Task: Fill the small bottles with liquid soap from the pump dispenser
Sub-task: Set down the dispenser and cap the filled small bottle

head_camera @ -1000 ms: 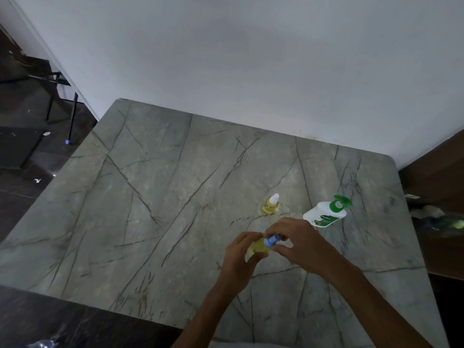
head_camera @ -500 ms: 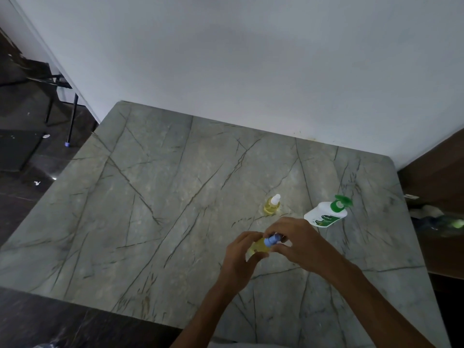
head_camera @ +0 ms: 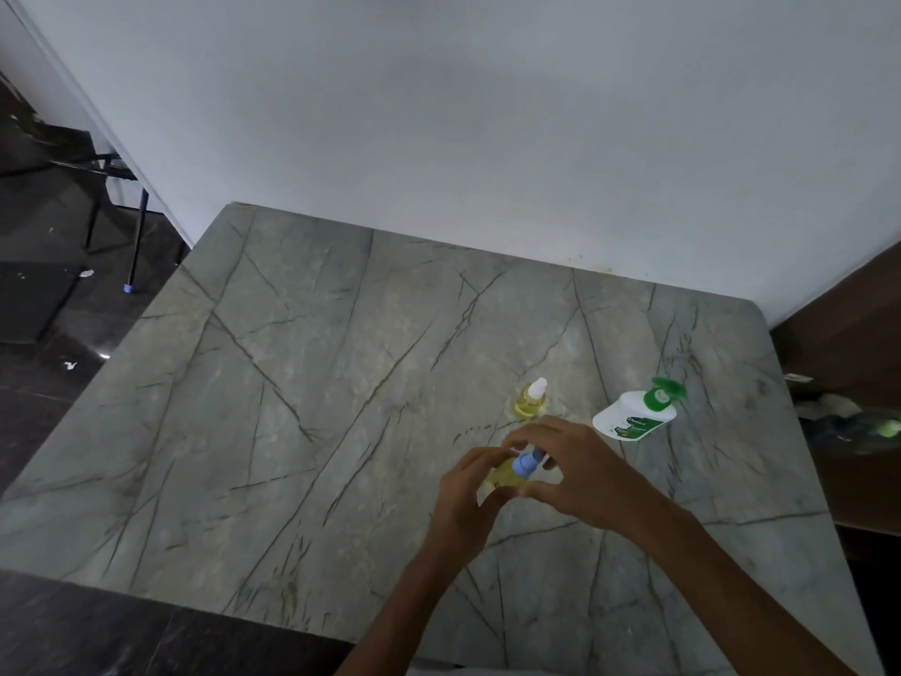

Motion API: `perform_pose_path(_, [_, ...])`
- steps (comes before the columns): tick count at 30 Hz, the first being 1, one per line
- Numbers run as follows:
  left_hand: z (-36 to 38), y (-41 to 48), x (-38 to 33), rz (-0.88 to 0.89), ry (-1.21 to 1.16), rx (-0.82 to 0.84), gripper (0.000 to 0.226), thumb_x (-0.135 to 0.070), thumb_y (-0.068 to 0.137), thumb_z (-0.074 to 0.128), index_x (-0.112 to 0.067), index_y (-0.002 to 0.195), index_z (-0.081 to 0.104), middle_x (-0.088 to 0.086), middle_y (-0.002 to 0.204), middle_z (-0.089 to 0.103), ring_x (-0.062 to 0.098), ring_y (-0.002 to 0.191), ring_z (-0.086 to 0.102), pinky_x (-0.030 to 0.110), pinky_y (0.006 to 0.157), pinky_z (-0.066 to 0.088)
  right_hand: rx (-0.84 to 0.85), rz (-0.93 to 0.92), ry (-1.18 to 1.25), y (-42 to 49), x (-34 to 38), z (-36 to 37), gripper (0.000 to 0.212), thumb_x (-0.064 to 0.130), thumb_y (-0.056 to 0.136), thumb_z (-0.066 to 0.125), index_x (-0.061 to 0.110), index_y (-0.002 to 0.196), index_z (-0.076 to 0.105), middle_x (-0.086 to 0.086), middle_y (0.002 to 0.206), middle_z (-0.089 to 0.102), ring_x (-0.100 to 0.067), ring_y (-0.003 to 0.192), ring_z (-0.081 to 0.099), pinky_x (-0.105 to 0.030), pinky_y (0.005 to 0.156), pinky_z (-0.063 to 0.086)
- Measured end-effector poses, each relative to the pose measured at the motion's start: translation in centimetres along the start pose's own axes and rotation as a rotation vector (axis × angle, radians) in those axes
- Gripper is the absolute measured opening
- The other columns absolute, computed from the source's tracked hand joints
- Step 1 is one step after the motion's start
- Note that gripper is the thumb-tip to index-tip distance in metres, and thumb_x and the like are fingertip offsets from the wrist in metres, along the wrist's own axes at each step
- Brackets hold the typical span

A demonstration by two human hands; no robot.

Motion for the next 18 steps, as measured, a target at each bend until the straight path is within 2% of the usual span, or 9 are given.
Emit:
perform_pose_path(2, [0.0, 0.1, 0.3, -0.004, -0.009, 0.001, 0.033, -0.027, 0.084, 0.069, -0.01, 0.113, 0.066, -0.001, 0.109, 0.067, 0.004, 0.097, 0.062, 0.019, 0.083, 0.051, -0.043, -0.03, 0.004, 0.4, 0.0, 0.2, 0.025, 0.022, 0.068, 0.079, 0.011, 0.089, 0.073, -0.002, 0.083, 0.072, -0.011, 0.07, 0.063, -0.016, 0.064, 0.048])
perform_pose_path(4, [-0.1, 0.1, 0.4, -0.015, -0.022, 0.004, 0.033, -0.025, 0.084, 0.07, -0.01, 0.113, 0.067, -0.003, 0.11, 0.067, 0.003, 0.098, 0.062, 0.019, 0.083, 0.051, -0.045, 0.019, -0.037, 0.7, 0.0, 0.2, 0.019, 0.026, 0.071, 0.08, 0.012, 0.079, 0.071, 0.001, 0.071, 0.068, -0.011, 0.061, 0.058, -0.014, 0.059, 0.041])
perform_pose_path(8, [0.0, -0.1, 0.0, 0.007, -0.029, 0.04, 0.028, -0.025, 0.085, 0.068, -0.014, 0.11, 0.067, -0.005, 0.111, 0.066, 0.003, 0.099, 0.062, 0.021, 0.083, 0.052, -0.076, 0.109, -0.222, 0.4, -0.2, 0.9, 0.036, 0.051, 0.083, 0.069, 0.016, 0.074, 0.063, 0.011, 0.057, 0.05, -0.001, 0.048, 0.041, -0.01, 0.051, 0.028])
perform_pose_path(10, [0.0, -0.2, 0.1, 0.015, -0.032, 0.035, 0.026, -0.025, 0.087, 0.068, -0.014, 0.111, 0.067, -0.004, 0.11, 0.067, 0.003, 0.098, 0.062, 0.022, 0.082, 0.053, -0.055, 0.128, -0.17, 0.3, -0.1, 1.1, 0.039, 0.056, 0.077, 0.071, 0.018, 0.079, 0.063, 0.016, 0.059, 0.048, 0.001, 0.051, 0.044, -0.009, 0.054, 0.029])
perform_pose_path(12, [-0.1, -0.3, 0.6, 0.002, -0.037, 0.013, 0.027, -0.022, 0.088, 0.07, -0.012, 0.112, 0.067, -0.003, 0.109, 0.068, 0.005, 0.097, 0.064, 0.026, 0.08, 0.055, -0.039, 0.113, -0.074, 0.5, -0.2, 1.0, 0.048, 0.059, 0.067, 0.076, 0.016, 0.087, 0.067, 0.013, 0.067, 0.059, -0.002, 0.058, 0.052, -0.009, 0.059, 0.04])
perform_pose_path(14, [-0.3, -0.3, 0.9, -0.009, -0.027, 0.0, 0.029, -0.023, 0.087, 0.07, -0.009, 0.112, 0.067, 0.0, 0.108, 0.068, 0.007, 0.096, 0.065, 0.027, 0.08, 0.055, -0.033, 0.055, -0.067, 0.7, -0.7, 1.2, 0.042, 0.049, 0.067, 0.074, 0.013, 0.086, 0.069, 0.002, 0.075, 0.068, -0.008, 0.062, 0.057, -0.02, 0.061, 0.048])
perform_pose_path(15, [-0.4, -0.3, 1.0, -0.006, -0.019, 0.0, 0.031, -0.026, 0.087, 0.069, -0.009, 0.113, 0.067, 0.0, 0.107, 0.069, 0.007, 0.095, 0.064, 0.025, 0.08, 0.055, -0.014, 0.042, -0.064, 0.8, -0.7, 1.2, 0.034, 0.04, 0.068, 0.074, 0.01, 0.084, 0.07, -0.002, 0.076, 0.069, -0.01, 0.064, 0.058, -0.02, 0.062, 0.047])
perform_pose_path(18, [-0.5, -0.1, 1.0, -0.002, -0.003, 0.015, 0.035, -0.033, 0.086, 0.066, -0.011, 0.113, 0.068, -0.002, 0.109, 0.068, 0.003, 0.095, 0.063, 0.019, 0.082, 0.052, -0.02, 0.038, -0.065, 0.8, -0.4, 1.3, 0.023, 0.026, 0.068, 0.077, 0.008, 0.081, 0.073, -0.004, 0.073, 0.071, -0.002, 0.064, 0.051, -0.002, 0.066, 0.031])
Point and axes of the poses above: each hand's wrist, its own y-axis towards the middle knuckle, its own z-axis out of the palm, x = y × z, the point moved 1 cm from there along y, towards the middle knuckle
